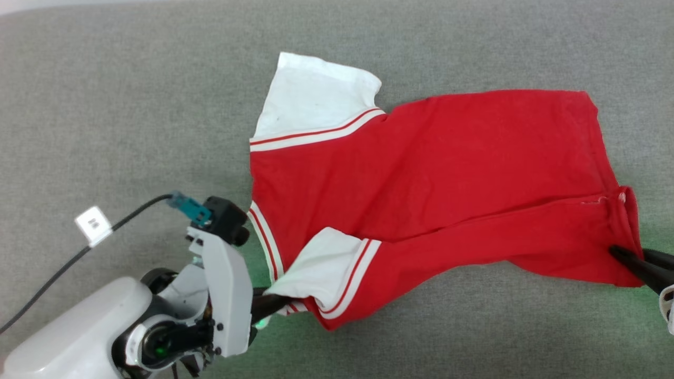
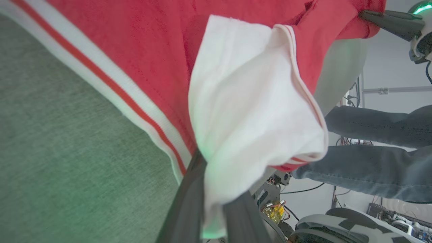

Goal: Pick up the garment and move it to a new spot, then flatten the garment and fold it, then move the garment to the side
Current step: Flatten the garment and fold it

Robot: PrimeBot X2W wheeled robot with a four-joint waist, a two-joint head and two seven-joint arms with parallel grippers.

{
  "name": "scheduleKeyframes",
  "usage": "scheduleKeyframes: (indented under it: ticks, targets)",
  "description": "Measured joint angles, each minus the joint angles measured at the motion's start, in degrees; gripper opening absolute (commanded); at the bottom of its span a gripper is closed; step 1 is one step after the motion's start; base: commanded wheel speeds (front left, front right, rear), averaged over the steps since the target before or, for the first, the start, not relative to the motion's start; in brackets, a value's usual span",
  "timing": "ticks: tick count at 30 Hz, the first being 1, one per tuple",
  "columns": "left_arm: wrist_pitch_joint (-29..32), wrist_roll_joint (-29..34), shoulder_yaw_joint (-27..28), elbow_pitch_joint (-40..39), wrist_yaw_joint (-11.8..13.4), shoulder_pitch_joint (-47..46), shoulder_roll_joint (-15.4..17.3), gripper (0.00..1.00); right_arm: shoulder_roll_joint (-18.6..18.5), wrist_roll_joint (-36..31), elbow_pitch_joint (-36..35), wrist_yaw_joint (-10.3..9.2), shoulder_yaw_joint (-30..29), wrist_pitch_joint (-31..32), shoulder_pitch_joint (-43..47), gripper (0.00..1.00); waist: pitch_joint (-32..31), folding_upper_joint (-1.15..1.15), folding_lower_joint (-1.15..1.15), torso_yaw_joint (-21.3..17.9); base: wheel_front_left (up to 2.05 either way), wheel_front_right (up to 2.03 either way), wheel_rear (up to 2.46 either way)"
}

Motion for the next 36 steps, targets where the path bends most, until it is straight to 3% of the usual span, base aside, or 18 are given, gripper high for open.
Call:
scheduleKeyframes:
  ticks: [1, 2, 3, 4, 7, 11, 16, 19, 24, 29, 36]
  targets:
    - [-1.11, 0.13, 0.41, -0.13, 0.2, 0.46, 0.02, 0.04, 0.2, -0.07, -0.74, 0.0, -0.97, -0.33, 0.66, 0.94, -0.23, 0.0, 0.0, 0.0, 0.0, 0.0, 0.0]
    - [-1.75, 0.13, 0.64, -0.35, 0.51, 0.8, 0.15, 0.14, 0.59, -0.16, -1.19, 0.0, -2.09, -0.89, 1.21, 1.0, -0.47, 0.0, 0.0, -0.02, 0.0, 0.0, 0.0]
    - [-2.78, 0.48, 0.94, -0.8, 0.51, 1.24, 0.44, 0.62, 1.0, -0.36, -1.83, 0.0, -3.42, -1.42, 1.76, 1.0, -0.68, 0.0, 0.0, -0.05, 0.0, 0.0, 0.0]
    - [-4.28, 0.81, 1.57, -1.13, 0.67, 1.74, 0.65, 1.0, 1.46, -0.53, -2.45, 0.0, -4.72, -2.04, 2.16, 1.0, -0.9, 0.0, 0.0, -0.07, 0.0, 0.0, 0.0]
    - [-9.12, 1.93, 3.5, -2.75, 1.05, 3.03, 1.2, 1.0, 3.54, -1.51, -4.0, 0.0, -9.23, -4.81, 2.72, 1.0, -1.5, 0.0, 0.0, -0.06, 0.0, 0.0, 0.0]
    - [-20.94, 5.21, 7.77, -1.78, 1.87, 4.46, -0.71, 1.0, 8.78, -5.27, -4.99, -0.04, -13.97, -10.4, 2.63, 1.0, -1.78, 0.0, 0.0, 0.51, 0.0, 0.0, 0.0]
    - [-38.32, 10.31, 12.39, 3.91, 2.66, 6.62, -6.6, 1.0, 16.72, -11.57, -3.64, -0.04, -15.24, -18.68, 0.46, 1.0, -1.11, 0.0, 0.0, 0.97, 0.0, 0.0, 0.0]
    - [-45.68, 13.41, 13.99, 7.71, 3.28, 6.86, -9.18, 1.0, 19.86, -15.49, -3.07, -0.03, -16.78, -23.75, -0.4, 1.0, -0.49, 0.0, 0.0, 1.11, 0.0, 0.0, 0.0]
    - [-47.44, 16.86, 15.02, 13.0, 2.78, 1.7, -9.68, 1.0, 23.13, -19.45, -4.24, -0.03, -19.94, -28.82, -2.04, 1.0, 0.54, 0.0, 0.0, -0.15, 0.0, 0.0, 0.0]
    - [-42.46, 19.08, 15.1, 19.97, 1.18, -8.7, -7.77, 1.0, 25.21, -20.78, -7.0, -0.03, -20.18, -29.88, -2.62, 1.0, 1.59, 0.0, 0.0, -3.04, 0.0, 0.0, 0.0]
    - [-31.42, 23.21, 11.39, 32.77, -2.53, -24.99, -8.23, 1.0, 27.07, -20.87, -9.77, -0.03, -19.19, -29.97, -2.66, 1.0, 3.65, 0.0, 0.0, -8.19, 0.0, 0.0, 0.0]
